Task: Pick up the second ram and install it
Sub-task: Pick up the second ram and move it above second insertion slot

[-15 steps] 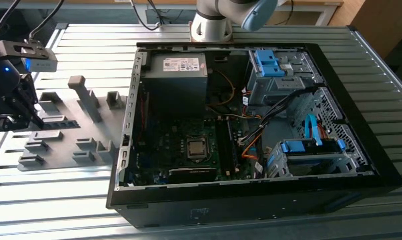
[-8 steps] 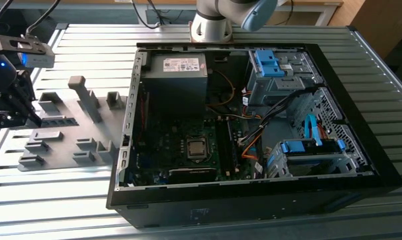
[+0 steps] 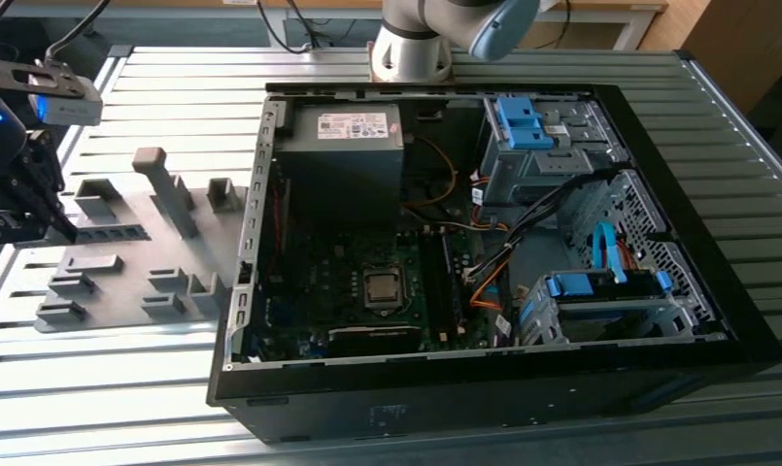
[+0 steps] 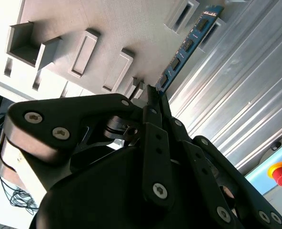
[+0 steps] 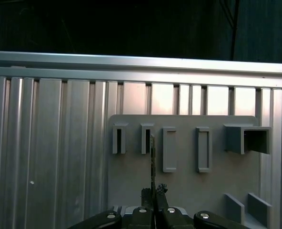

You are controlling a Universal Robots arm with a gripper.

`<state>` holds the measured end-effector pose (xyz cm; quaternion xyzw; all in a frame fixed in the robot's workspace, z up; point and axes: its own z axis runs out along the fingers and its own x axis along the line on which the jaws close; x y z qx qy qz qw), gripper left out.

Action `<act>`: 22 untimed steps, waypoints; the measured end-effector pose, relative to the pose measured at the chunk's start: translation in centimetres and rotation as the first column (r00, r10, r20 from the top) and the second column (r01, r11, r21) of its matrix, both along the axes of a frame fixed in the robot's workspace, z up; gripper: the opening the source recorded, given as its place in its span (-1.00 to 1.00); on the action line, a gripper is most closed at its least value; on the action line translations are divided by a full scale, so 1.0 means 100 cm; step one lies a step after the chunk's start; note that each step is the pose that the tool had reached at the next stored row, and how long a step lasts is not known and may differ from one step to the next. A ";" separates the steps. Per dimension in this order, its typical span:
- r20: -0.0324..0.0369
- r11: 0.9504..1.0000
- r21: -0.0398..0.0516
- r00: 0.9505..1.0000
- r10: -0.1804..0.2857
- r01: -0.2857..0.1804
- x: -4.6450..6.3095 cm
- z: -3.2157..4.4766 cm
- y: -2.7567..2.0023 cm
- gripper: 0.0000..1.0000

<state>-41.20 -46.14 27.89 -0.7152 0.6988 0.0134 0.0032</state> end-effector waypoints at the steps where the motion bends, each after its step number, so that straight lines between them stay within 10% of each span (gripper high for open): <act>1: 0.000 1.000 0.000 1.000 0.000 0.000 0.000 0.0009 0.0000 -0.72; 22: 0.000 1.000 0.000 1.000 0.000 0.000 0.000 0.0230 0.0000 -0.72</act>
